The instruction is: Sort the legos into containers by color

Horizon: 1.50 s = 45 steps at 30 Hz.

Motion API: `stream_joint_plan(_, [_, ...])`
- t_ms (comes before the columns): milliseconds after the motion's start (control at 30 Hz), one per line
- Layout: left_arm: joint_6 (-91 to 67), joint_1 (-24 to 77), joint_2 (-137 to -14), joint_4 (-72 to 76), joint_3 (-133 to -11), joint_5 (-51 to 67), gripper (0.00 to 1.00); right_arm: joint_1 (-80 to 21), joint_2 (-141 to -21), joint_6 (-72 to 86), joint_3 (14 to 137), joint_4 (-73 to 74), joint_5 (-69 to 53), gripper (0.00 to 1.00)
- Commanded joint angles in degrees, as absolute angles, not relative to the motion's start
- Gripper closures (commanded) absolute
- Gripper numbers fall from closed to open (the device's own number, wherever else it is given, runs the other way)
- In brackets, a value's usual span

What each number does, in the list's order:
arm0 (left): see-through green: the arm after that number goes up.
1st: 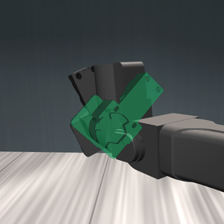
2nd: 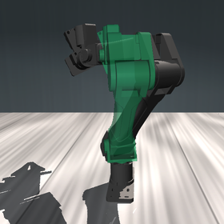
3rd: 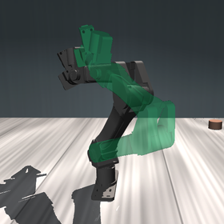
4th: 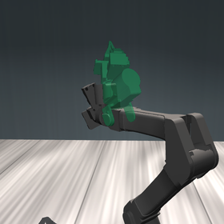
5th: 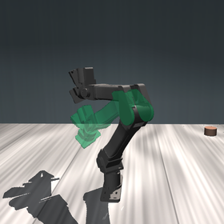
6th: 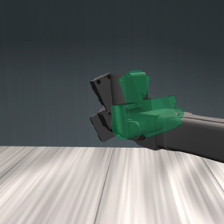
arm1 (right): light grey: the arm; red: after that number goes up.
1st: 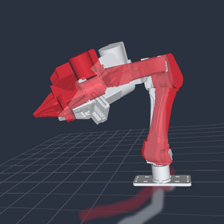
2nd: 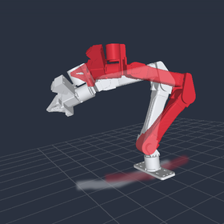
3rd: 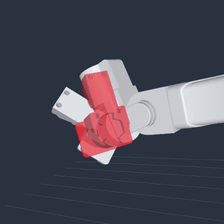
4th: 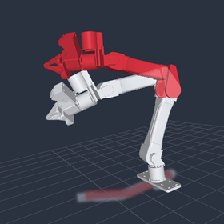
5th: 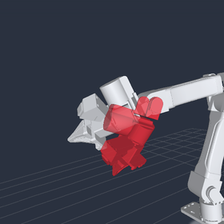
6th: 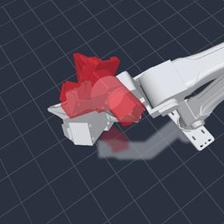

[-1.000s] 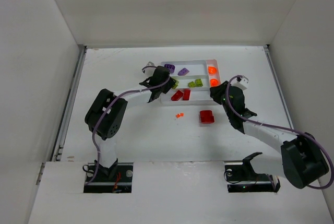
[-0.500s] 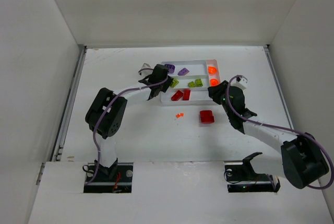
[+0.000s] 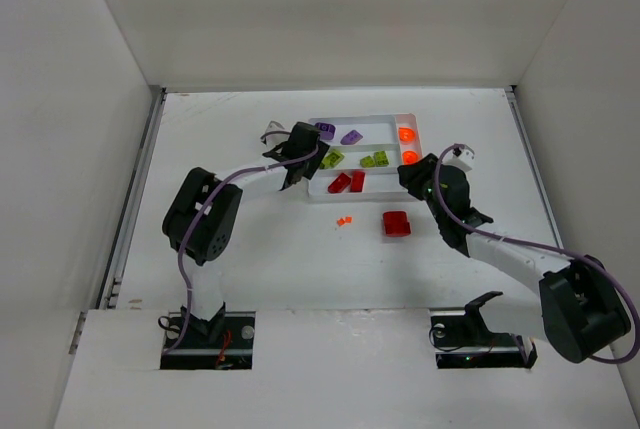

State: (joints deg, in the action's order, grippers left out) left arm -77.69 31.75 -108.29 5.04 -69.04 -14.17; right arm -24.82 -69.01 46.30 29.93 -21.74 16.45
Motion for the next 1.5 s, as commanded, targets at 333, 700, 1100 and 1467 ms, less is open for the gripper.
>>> stream_joint_plan(333, [-67.9,35.9,-93.5,19.2,-59.7,-14.7,0.52,-25.1,-66.3,41.6,34.2,-15.8,19.9,0.81])
stream_joint_plan(700, [-48.6,41.1,-70.2,26.8,-33.3,-14.0,0.54,-44.8,-57.7,43.3,34.5,13.4,36.6,0.14])
stream_joint_plan(1100, [-44.6,42.7,-65.5,29.4,-25.9,-9.1,0.52,-55.1,-68.3,51.8,37.9,28.0,40.8,0.0])
stream_joint_plan(1467, [-45.2,42.8,-67.0,34.0,-23.0,-6.6,0.51,-50.6,-76.8,44.9,39.6,18.0,40.6,0.0])
